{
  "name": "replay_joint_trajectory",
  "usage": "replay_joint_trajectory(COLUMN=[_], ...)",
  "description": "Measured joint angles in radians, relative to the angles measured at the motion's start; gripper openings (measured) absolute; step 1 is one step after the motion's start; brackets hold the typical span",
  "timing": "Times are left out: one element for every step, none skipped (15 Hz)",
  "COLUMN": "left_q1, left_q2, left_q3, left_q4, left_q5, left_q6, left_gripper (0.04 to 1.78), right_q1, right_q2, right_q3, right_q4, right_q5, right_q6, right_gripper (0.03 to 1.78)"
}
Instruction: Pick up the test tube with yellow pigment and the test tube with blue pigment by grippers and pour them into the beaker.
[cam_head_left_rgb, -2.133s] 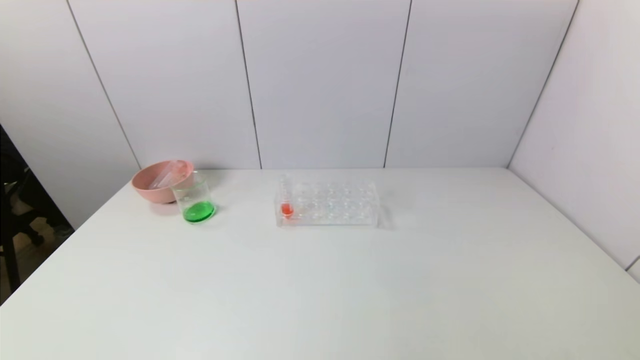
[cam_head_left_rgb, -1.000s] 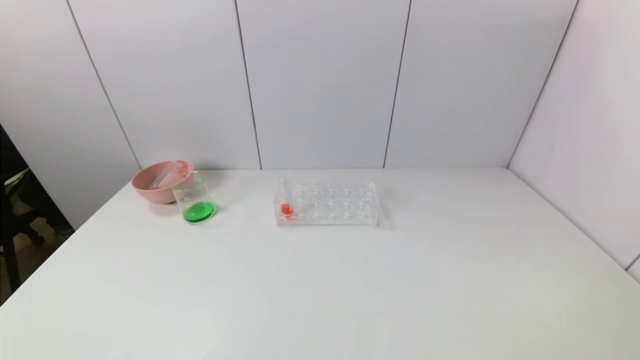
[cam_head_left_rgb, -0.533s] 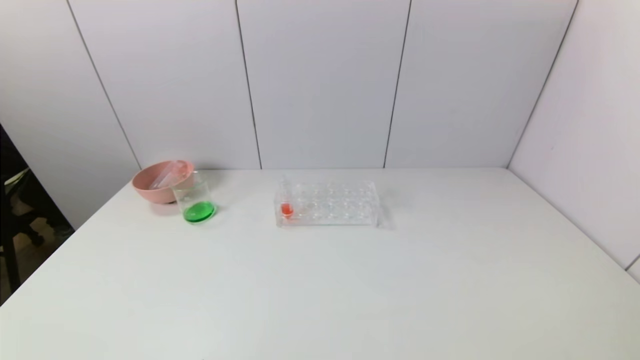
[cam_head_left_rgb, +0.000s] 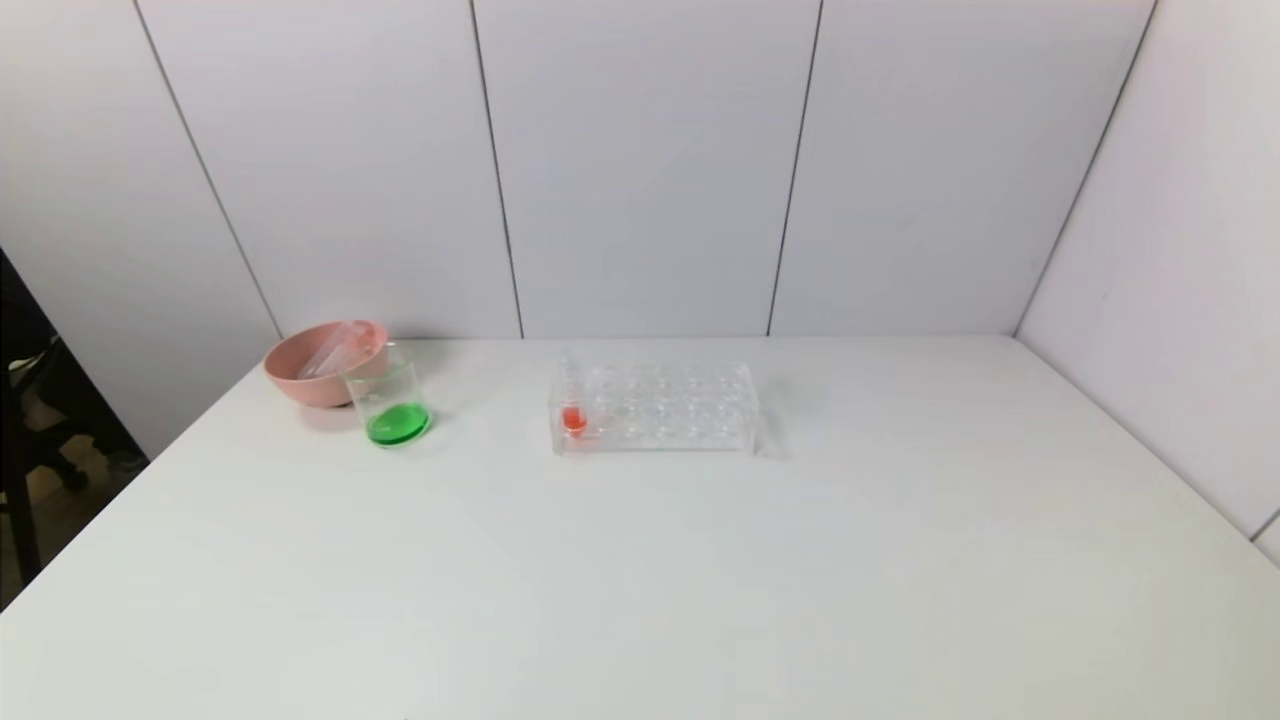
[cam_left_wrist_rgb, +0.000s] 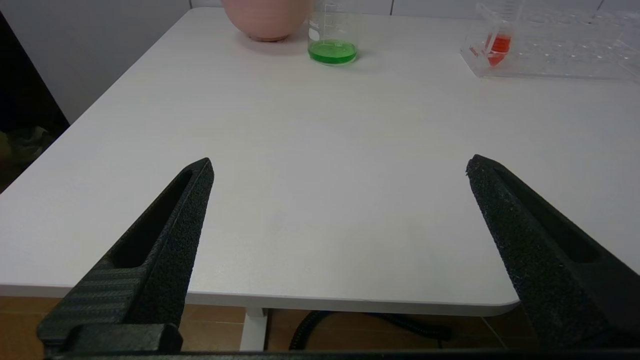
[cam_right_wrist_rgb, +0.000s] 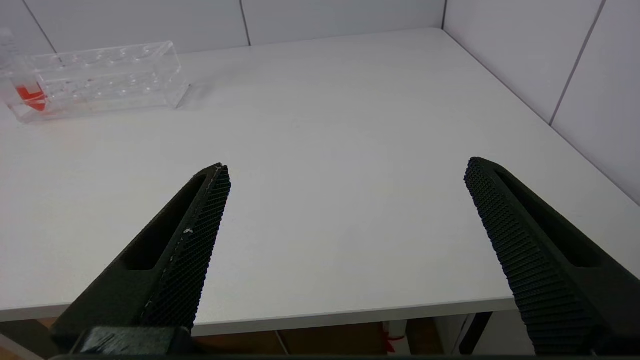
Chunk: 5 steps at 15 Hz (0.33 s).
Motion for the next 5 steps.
replay_joint_trajectory(left_q1=[0.0, 0.0, 0.0, 0.0, 0.0], left_q2=[0.0, 0.0, 0.0, 0.0, 0.0], left_q3=[0.0, 0.0, 0.0, 0.0, 0.0], left_q4=[0.0, 0.0, 0.0, 0.0, 0.0], left_q5=[0.0, 0.0, 0.0, 0.0, 0.0], left_q6=[0.0, 0.0, 0.0, 0.0, 0.0], left_gripper=[1.76, 1.76, 1.76, 1.76, 1.76], right_q1=[0.0, 0.0, 0.0, 0.0, 0.0], right_q2=[0.0, 0.0, 0.0, 0.0, 0.0], right_q3=[0.0, 0.0, 0.0, 0.0, 0.0], right_q4=[0.0, 0.001, 0.001, 0.001, 0.001], right_q5=[0.0, 0.0, 0.001, 0.001, 0.0], right_q6=[0.0, -0.001, -0.001, -0.002, 0.0], right_gripper=[1.71, 1.71, 1.71, 1.71, 1.71])
